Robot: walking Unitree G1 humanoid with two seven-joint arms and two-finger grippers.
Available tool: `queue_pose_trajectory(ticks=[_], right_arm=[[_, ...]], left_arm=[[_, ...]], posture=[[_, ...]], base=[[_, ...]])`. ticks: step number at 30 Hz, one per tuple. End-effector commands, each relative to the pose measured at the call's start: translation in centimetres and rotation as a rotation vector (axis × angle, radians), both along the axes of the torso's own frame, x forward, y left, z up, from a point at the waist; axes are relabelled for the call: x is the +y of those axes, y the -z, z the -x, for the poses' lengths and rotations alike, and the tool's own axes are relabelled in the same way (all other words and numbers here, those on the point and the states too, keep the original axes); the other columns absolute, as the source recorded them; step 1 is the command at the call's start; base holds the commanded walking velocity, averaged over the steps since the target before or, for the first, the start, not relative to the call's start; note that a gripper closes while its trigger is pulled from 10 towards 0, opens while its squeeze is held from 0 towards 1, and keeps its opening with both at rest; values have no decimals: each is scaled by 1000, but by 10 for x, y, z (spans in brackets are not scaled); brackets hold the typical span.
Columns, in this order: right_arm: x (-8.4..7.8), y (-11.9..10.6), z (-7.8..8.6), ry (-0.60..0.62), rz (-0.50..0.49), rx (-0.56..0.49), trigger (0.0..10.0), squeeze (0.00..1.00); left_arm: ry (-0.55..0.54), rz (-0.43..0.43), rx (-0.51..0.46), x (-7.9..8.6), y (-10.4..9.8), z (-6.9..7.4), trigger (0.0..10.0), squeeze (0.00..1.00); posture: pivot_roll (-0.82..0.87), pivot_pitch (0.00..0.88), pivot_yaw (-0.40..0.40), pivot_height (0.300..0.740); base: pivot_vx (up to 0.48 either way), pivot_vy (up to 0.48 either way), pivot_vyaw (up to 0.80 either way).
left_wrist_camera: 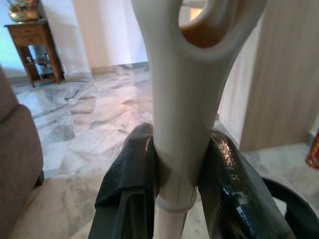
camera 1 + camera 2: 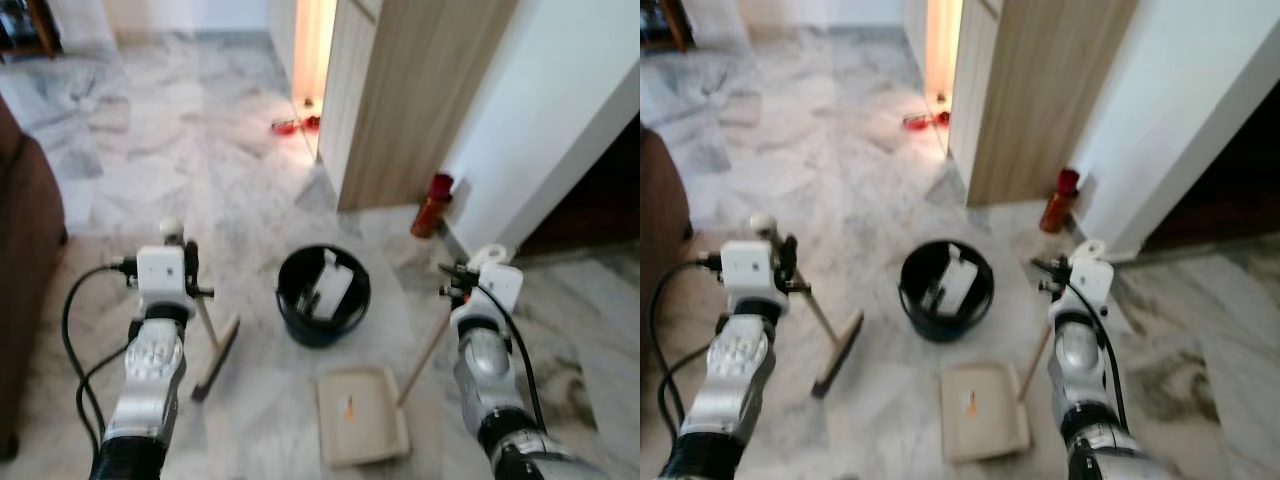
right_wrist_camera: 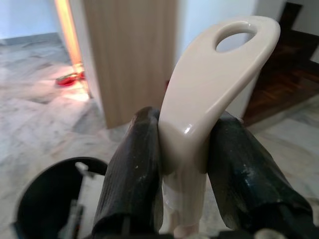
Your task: Sweep floor
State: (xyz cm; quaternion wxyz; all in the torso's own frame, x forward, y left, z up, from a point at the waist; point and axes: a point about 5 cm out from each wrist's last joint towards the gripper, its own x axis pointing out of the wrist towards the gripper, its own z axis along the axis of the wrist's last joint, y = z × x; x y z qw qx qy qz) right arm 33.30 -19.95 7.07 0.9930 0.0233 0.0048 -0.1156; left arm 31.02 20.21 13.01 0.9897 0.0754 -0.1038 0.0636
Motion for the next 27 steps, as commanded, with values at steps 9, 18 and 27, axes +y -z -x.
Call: queue_pose_trajectory(ticks=[9,18,27], right_arm=[[-8,-10,-6,3,17,-10,10000,0],[-8,-11,-6,-2,30,-25,10000,0],[-9,-11,-5,-1,35,-25,10000,0]], left_arm=[[44,33,-45,-23,-6,0,10000,0],[62,48,-46,-30,-6,-1,10000,0],[69,38,-35,-29,-4,-3,10000,0]], posture=[[172,87,-116,740],[166,88,-119,740],[144,80,-122,740]], base=[[0,-348,-756],[0,-350,-132],[0,-350,0]])
